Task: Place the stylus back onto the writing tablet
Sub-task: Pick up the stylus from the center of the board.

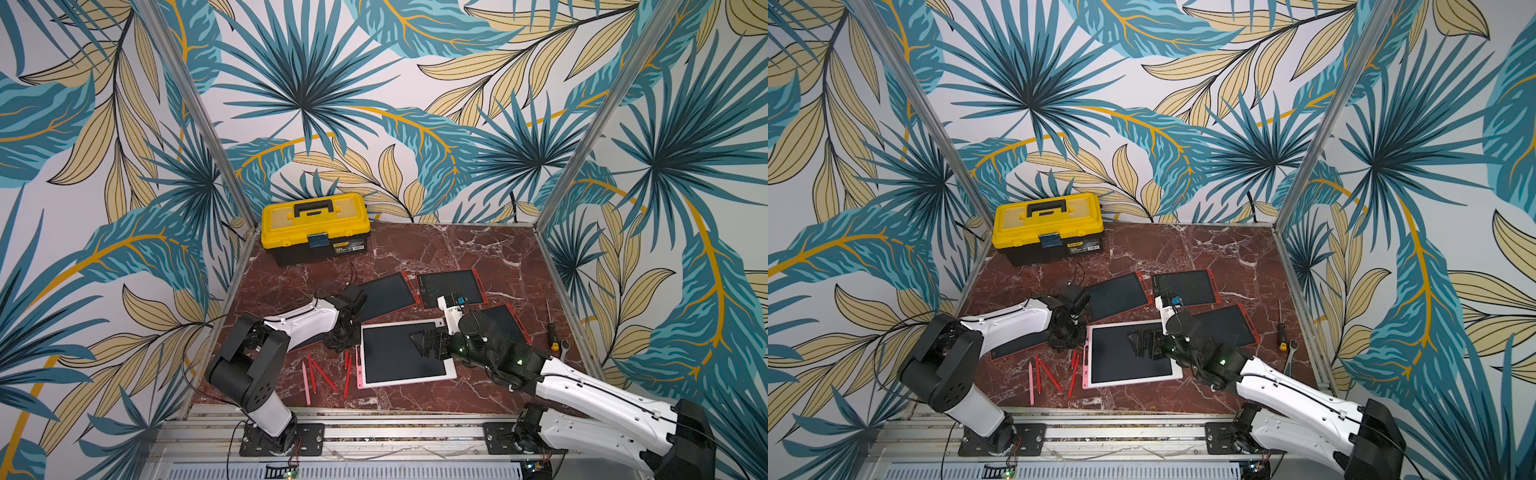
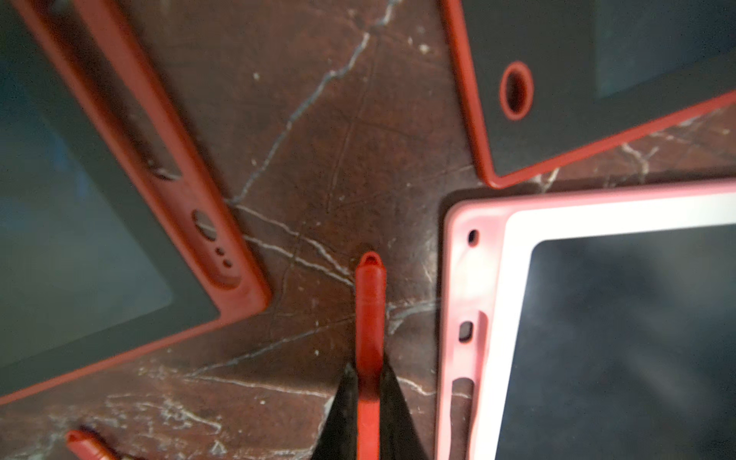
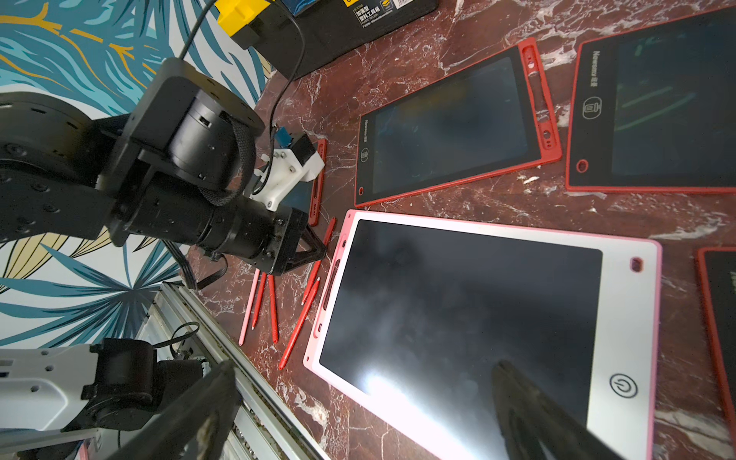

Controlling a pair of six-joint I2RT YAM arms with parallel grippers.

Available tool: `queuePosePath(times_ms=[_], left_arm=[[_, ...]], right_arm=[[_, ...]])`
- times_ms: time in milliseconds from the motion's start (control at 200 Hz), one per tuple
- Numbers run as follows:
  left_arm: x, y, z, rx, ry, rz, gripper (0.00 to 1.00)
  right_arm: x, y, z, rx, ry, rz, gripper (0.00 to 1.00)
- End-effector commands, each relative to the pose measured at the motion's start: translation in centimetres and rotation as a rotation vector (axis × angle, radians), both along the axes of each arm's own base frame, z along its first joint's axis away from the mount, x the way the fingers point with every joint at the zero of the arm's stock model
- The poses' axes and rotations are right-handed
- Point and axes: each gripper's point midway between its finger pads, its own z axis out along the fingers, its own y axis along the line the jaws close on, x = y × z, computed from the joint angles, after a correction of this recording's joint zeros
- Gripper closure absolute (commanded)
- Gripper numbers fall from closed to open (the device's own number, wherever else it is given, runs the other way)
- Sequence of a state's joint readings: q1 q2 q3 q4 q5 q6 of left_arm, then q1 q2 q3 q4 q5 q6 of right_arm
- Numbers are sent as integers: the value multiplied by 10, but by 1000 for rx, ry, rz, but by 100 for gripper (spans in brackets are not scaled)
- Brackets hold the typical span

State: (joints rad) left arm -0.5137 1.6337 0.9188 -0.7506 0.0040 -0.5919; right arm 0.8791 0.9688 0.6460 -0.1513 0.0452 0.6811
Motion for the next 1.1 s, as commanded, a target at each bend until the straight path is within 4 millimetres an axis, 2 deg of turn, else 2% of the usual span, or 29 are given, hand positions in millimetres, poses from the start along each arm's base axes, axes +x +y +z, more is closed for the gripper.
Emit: queuePosePath(times_ms=[0, 1096], left_arm=[[-4, 4, -10, 29, 23, 0, 88], [17, -1, 15, 15, -44, 44, 85]], right_arm=[[-1, -2, -1, 4, -15, -6, 0], [-1, -2, 3, 3, -23, -3, 0]])
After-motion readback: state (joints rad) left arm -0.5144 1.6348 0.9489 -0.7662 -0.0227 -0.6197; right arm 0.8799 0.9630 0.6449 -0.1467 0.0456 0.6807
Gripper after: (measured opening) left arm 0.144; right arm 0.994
